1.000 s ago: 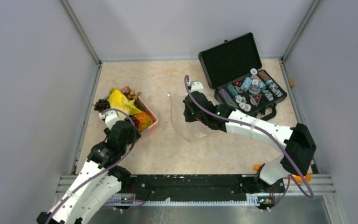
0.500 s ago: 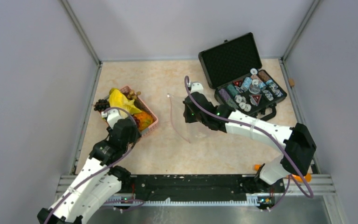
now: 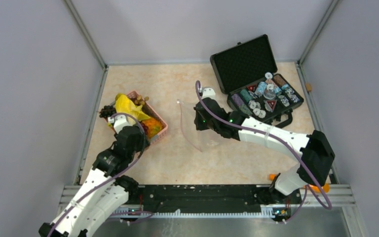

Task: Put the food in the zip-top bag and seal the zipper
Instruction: Pick up the fake vegetable from the bin.

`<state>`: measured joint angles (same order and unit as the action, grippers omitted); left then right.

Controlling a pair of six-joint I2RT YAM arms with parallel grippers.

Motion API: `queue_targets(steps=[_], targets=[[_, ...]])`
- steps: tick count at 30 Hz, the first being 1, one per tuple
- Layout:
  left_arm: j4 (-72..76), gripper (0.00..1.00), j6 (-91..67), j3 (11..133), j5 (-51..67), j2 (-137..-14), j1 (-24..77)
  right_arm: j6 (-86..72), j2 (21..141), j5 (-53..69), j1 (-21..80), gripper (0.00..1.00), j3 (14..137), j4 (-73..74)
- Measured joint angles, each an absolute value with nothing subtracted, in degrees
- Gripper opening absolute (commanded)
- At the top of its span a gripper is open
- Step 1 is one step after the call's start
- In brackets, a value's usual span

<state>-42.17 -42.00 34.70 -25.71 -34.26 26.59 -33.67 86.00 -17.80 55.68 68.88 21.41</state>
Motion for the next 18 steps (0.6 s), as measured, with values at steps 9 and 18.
queue_targets(steps=[9,18], targets=[[-43.5,0.0,-40.0,37.3,-21.6,-34.3,26.6,-33.7,86.0,-17.8,55.7,0.0,68.9,21.4],[-41.3,0.0,-36.7,38.4,-15.7,-36.7,26.6,-33.8,85.4,-17.7,55.7,0.0,68.2,20.8]])
